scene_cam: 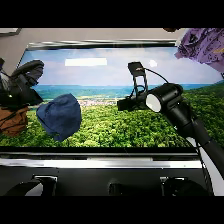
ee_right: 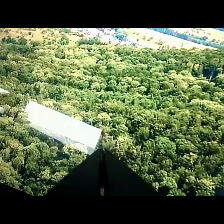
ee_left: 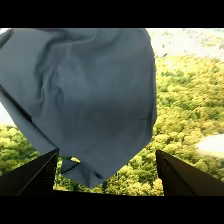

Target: Fold the clothes and pants, and hang the long-sleeved shirts on hangers.

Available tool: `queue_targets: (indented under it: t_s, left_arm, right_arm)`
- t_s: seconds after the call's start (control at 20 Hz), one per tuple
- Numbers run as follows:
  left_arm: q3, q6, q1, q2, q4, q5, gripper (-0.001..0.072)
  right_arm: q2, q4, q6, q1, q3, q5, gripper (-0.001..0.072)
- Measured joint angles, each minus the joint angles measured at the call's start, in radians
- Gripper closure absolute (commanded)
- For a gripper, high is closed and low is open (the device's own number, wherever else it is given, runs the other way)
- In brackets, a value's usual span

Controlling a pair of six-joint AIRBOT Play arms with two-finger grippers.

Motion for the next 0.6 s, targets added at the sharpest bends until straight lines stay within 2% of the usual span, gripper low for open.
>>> queue_targets:
  t_s: [0.3, 0.55, 0.6]
  left_arm:
    - [-0.141, -0.008, 0.0, -0.187, 0.031, 0.154, -0.0013]
    - [-0.179, -0.067, 0.0, -0.367, 0.037, 0.232, -0.0013]
    - [-0.182, -0.077, 0.0, -0.391, 0.036, 0.237, 0.0164]
  right_arm:
    - [0.0, 0.0, 0.0, 0.0, 0.0, -0.001, 0.0686]
    - [0.0, 0.0, 0.0, 0.0, 0.0, -0.002, 0.0685]
    - [0.0, 0.0, 0.0, 0.0, 0.0, -0.002, 0.0686]
